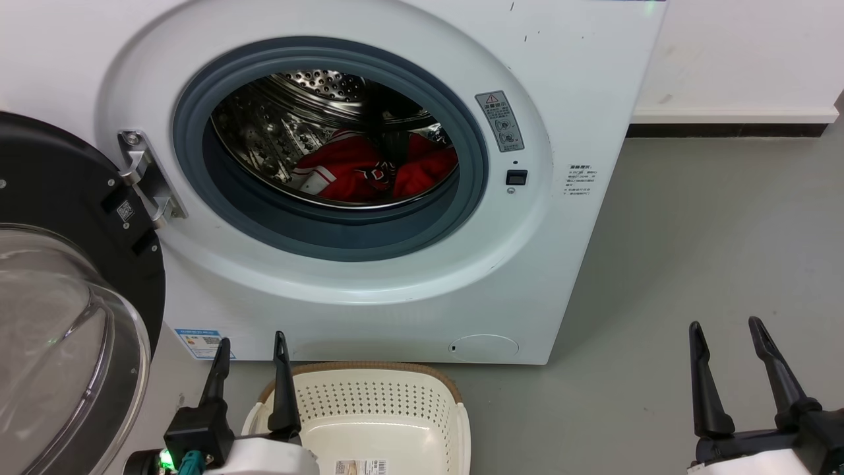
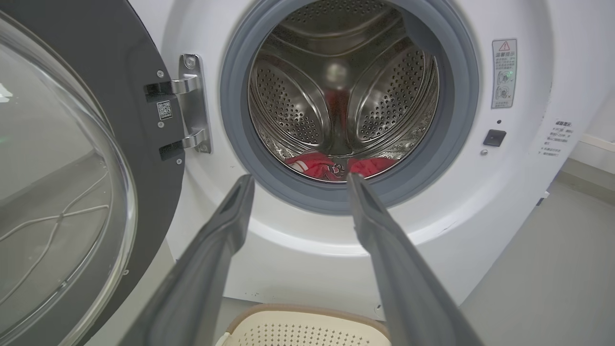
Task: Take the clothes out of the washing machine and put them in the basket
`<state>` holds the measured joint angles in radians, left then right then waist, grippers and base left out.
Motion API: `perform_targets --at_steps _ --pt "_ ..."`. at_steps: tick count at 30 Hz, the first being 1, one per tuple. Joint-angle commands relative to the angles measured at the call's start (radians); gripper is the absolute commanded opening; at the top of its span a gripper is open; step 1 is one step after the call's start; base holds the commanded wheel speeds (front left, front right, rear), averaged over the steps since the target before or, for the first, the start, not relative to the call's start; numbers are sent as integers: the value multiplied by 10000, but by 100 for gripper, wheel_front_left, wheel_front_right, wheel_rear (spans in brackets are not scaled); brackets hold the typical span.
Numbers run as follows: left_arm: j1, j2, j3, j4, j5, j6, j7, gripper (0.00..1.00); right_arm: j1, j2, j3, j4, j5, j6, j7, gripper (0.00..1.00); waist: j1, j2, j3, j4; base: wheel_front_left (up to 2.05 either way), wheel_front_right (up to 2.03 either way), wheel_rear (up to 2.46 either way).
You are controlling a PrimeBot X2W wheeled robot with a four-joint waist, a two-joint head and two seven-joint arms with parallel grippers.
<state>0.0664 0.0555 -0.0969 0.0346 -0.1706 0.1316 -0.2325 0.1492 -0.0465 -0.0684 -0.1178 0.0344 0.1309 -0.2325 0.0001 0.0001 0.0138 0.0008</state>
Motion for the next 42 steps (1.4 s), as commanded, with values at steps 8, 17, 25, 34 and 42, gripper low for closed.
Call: perform_targets --at_steps 8,17,25,34,42 --pt "174 -39 76 39 600 -108 -205 100 232 -60 25 -151 -490 -3 -207 100 -1 -1 3 -41 0 0 0" --pt "308 -57 16 11 1076 -22 -347 100 397 -61 8 -157 -740 -3 -339 100 -1 -1 -35 -85 0 0 0" --pt "324 -58 -27 53 958 65 -333 100 374 -59 -30 13 -550 -3 -330 100 -1 -1 -10 -97 0 0 0" --pt "317 -58 -6 98 915 89 -333 100 351 -59 -28 3 -525 -3 -330 100 -1 -1 -23 -87 0 0 0" --pt "50 -59 10 272 709 61 -333 100 233 -60 -24 0 -510 -3 -330 100 -1 -1 46 -119 0 0 0"
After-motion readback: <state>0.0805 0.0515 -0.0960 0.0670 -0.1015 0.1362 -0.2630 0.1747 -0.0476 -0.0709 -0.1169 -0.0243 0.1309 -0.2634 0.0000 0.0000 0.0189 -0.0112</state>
